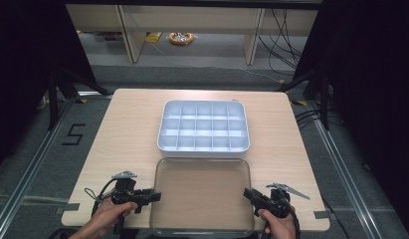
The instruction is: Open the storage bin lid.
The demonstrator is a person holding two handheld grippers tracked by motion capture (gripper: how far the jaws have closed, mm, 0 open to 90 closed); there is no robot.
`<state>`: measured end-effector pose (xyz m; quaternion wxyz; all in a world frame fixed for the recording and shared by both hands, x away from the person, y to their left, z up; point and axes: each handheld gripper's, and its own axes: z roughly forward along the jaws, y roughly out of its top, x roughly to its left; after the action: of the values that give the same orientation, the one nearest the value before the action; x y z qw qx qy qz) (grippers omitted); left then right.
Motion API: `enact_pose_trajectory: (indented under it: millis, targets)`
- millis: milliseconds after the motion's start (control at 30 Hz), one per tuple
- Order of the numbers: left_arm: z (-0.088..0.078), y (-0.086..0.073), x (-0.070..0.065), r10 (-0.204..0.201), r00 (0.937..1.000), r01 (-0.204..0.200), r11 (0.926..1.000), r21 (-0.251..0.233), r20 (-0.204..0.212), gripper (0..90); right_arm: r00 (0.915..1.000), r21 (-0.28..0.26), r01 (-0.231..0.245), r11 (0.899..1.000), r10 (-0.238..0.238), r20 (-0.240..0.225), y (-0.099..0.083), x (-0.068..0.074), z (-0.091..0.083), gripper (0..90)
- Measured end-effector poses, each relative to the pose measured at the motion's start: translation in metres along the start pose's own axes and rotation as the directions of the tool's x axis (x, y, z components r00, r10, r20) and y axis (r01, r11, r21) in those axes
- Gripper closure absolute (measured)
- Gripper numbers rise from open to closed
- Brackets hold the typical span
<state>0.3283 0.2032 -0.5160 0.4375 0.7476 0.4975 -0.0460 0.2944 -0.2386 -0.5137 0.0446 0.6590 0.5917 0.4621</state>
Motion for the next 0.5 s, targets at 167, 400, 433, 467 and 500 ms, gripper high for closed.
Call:
enact_pose_trajectory:
  millis: [167, 400, 433, 467, 500]
  targets:
    - [0.0005, -0.0001, -0.0008, 0.005, 1.0, -0.005, 1.0, 0.006, -0.007, 53.4, 0.9986, 0.039, -0.052, 0.998, 0.052, 0.009, 0.0009, 0.0034, -0.0009, 61.0]
    - [0.0014, 0.0, -0.0014, 0.011, 0.9999, -0.011, 0.9999, 0.005, -0.011, 52.4, 0.9999, 0.026, 0.007, 1.0, -0.007, 0.01, 0.0006, -0.0004, 0.0016, 60.3]
    - [0.0014, -0.0001, -0.0016, 0.012, 0.9999, -0.012, 0.9999, 0.004, -0.011, 52.3, 0.9998, 0.031, -0.02, 0.999, 0.02, 0.007, 0.0005, 0.0022, 0.0006, 60.3]
    - [0.0015, -0.0001, -0.0019, 0.014, 0.9998, -0.014, 0.9999, 0.004, -0.014, 52.1, 0.9992, 0.042, -0.038, 0.998, 0.037, 0.012, 0.0007, 0.0041, 0.0, 60.1]
    - [0.0015, -0.0001, -0.0023, 0.019, 0.9997, -0.019, 0.9998, 0.005, -0.017, 51.8, 0.9993, 0.04, -0.034, 0.999, 0.034, 0.017, 0.0007, 0.0041, 0.0003, 60.1]
